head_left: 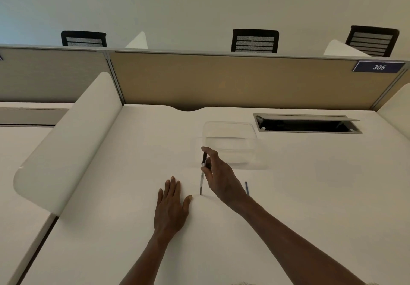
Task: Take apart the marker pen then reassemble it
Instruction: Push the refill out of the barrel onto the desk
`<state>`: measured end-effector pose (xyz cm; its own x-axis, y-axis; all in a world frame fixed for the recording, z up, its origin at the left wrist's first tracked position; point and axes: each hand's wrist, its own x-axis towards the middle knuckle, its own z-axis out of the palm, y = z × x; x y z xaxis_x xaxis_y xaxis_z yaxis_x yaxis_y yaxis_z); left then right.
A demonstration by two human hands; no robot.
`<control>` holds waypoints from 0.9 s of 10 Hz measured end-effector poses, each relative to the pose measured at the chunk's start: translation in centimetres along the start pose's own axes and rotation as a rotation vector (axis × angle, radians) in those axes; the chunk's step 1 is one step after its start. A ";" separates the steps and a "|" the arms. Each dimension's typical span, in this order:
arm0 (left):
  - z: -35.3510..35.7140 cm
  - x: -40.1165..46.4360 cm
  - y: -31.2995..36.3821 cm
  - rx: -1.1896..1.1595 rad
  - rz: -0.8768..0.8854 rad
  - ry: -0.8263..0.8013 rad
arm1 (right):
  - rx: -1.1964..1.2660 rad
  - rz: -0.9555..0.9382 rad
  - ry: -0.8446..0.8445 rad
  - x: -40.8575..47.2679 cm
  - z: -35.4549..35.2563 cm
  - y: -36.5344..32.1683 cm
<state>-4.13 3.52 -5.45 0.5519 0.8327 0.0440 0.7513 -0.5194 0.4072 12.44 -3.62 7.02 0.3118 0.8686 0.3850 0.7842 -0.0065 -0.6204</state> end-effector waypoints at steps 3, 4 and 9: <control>-0.2 0.0 0.1 -0.011 -0.007 -0.003 | 0.009 -0.056 0.046 0.6 -1.0 -1.6; -0.2 -0.1 0.1 -0.006 -0.008 -0.004 | 0.028 -0.067 0.059 0.7 -1.2 -1.9; -0.4 -0.1 0.2 -0.004 -0.008 -0.004 | 0.026 -0.112 0.127 1.0 -1.7 -2.0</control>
<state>-4.17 3.35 -5.04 0.5478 0.8358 0.0370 0.7540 -0.5124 0.4111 12.04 -3.53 9.82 0.2899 0.7936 0.5349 0.8044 0.1008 -0.5855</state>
